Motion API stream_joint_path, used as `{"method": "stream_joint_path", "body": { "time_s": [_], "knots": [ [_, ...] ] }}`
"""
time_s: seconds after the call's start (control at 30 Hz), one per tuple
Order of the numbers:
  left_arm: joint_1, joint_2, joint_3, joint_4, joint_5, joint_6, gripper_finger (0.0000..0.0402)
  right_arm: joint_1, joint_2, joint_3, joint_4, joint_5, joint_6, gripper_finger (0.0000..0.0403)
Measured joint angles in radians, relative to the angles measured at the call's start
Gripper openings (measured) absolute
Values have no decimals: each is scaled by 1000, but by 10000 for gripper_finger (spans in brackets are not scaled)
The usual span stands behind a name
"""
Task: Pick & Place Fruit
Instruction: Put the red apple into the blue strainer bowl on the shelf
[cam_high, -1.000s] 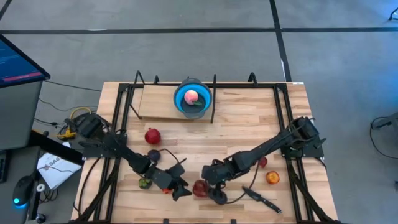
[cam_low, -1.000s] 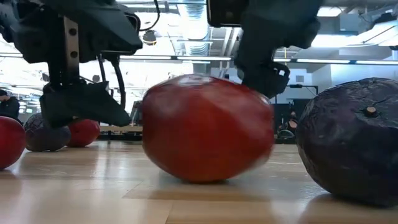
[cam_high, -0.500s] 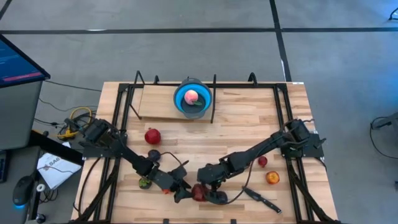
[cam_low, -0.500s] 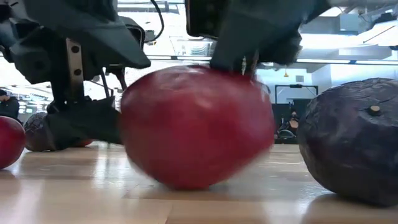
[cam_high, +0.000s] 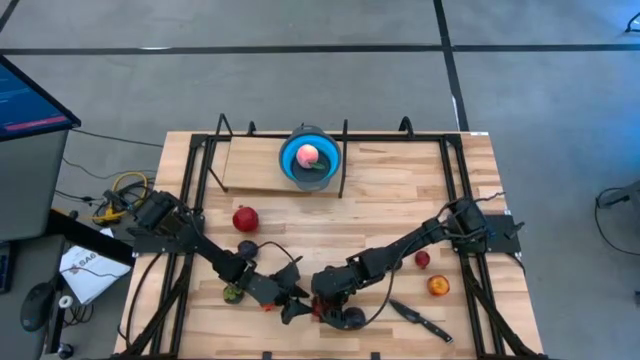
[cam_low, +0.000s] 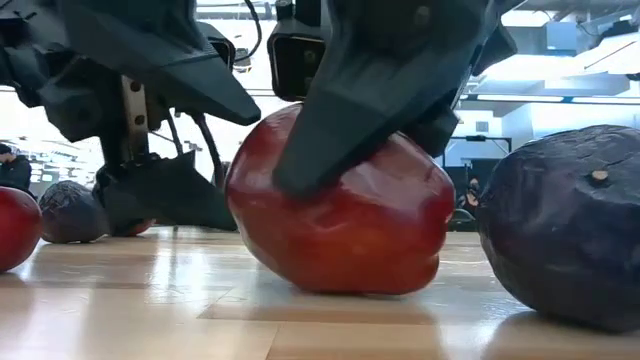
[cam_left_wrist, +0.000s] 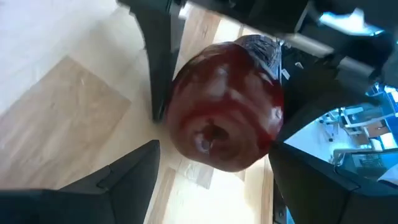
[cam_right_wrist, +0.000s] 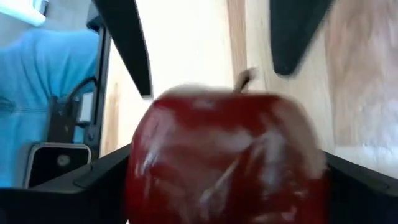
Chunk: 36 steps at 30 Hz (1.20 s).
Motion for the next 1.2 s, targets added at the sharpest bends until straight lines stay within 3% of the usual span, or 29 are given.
{"method": "stream_joint_path", "body": {
  "time_s": [0.17,0.37,0.6,0.73,0.87,1.03,1.2],
  "knots": [
    [0,-61,-12,-7,32,103,295,8,0,-1,27,66,-66,327],
    [-4,-357,-64,-115,30,230,295,24,-3,-3,117,251,-146,302],
    [-73,-760,-89,-342,-242,396,295,38,-5,-3,534,740,-382,316],
    [-131,-896,-91,-479,-442,462,293,17,-6,-2,741,965,-568,314],
    [-165,-914,-83,-483,-578,649,279,-21,-7,7,782,986,-669,315],
    [-163,-834,-54,-484,-715,898,260,-50,-7,31,755,986,-761,316],
    [-106,-761,-33,-484,-754,958,253,-64,-7,38,748,986,-773,316]
  ]
}}
